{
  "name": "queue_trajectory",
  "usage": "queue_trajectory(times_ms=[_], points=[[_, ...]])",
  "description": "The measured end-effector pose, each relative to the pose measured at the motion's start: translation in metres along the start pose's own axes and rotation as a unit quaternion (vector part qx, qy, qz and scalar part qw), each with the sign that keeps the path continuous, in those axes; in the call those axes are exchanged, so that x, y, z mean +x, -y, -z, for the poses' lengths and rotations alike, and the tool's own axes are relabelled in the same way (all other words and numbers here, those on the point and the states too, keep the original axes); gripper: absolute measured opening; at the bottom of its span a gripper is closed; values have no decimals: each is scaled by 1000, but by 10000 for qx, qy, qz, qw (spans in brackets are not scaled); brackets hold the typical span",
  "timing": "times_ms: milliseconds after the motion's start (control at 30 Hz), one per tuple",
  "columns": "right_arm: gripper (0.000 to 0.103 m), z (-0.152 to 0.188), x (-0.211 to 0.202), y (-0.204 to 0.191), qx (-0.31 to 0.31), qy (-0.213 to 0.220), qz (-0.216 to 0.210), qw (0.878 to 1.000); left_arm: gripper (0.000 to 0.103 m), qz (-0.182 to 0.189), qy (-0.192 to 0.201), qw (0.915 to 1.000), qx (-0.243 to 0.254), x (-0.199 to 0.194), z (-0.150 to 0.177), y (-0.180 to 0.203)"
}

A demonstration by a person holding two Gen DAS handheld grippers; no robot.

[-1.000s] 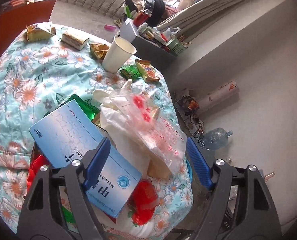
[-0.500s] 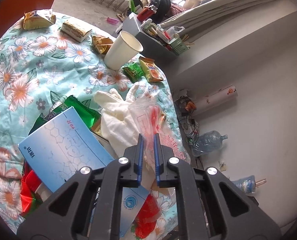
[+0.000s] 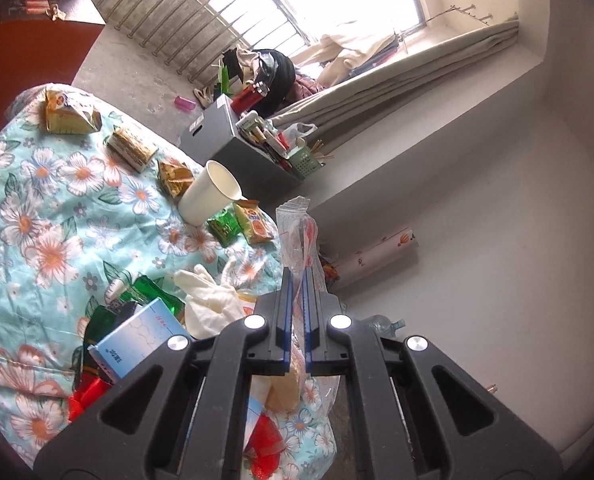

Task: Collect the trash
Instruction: 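Reach the right tool to the crumpled tan paper and close on it, then carry the tan paper to the blue wastebasket and open the right tool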

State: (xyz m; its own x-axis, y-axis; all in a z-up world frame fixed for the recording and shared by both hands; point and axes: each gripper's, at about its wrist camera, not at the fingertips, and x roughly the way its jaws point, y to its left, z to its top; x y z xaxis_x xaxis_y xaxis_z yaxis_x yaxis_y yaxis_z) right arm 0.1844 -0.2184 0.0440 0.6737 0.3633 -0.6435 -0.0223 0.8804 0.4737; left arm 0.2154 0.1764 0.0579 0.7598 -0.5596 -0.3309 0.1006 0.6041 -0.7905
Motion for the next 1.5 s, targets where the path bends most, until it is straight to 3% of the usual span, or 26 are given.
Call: queue_trajectory(times_ms=[100,200,500,633,700,967,1067,1233,1333,1500], points=[[92,-9,15,-18,81,-282,-770,9966,2,-218,178,9996,78,-13,-3,-4],[92,-19,32,-36,129,-480,-1156,9921,2,-378,251,9989,133,-20,-2,-8],[90,-35,104,-66,519,-1206,-1331,9824,2,-497,276,9983,106,-36,1,-25],[76,-26,123,-57,893,-1560,-1430,9733,2,-496,264,9984,104,-40,1,-29],[64,-22,123,-54,1006,-1614,-1505,9702,2,-490,265,9984,114,-41,0,-30],[22,-26,99,-40,1215,-1363,-1745,9676,2,-386,251,9988,192,-41,2,-25],[11,-30,88,-36,1210,-1202,-1825,9683,2,-354,249,9988,223,-42,4,-21],[9,-37,65,-34,1119,-916,-2066,9677,2,-345,274,9986,298,-47,9,-14],[9,-41,52,-35,1097,-791,-2546,9575,2,-329,286,9985,330,-50,12,-9],[9,-48,36,-34,981,-553,-2853,9518,2,-295,305,9983,394,-55,18,-1]])
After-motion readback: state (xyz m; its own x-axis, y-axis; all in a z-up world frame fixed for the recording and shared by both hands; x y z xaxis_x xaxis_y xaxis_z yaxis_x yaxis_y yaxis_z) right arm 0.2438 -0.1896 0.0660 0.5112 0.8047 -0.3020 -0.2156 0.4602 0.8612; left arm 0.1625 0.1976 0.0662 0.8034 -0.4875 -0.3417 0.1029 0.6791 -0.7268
